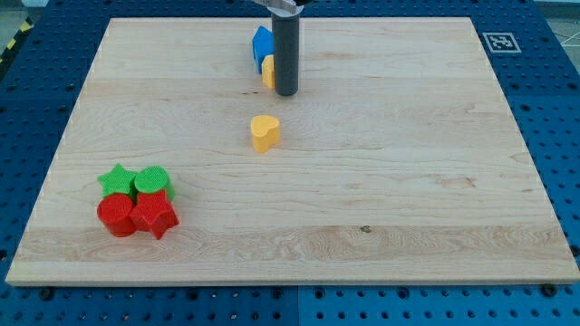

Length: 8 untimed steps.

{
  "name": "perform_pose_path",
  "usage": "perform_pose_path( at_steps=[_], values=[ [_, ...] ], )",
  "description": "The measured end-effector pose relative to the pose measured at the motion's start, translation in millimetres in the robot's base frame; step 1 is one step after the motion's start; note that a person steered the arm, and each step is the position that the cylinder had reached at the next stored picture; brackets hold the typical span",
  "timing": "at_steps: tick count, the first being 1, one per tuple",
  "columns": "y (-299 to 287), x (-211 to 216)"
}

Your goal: Point at the blue triangle

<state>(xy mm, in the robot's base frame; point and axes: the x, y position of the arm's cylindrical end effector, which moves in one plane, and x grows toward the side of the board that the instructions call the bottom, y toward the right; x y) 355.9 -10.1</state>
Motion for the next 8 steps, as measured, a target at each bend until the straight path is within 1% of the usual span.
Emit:
perform_pose_path(
  at_steps=[2,3,4,5,6,7,8],
  values=[
    [11,6],
    [29,23],
    [56,25],
    [93,9],
    [105,-13],
    [104,-19],
    [63,-66]
  ],
)
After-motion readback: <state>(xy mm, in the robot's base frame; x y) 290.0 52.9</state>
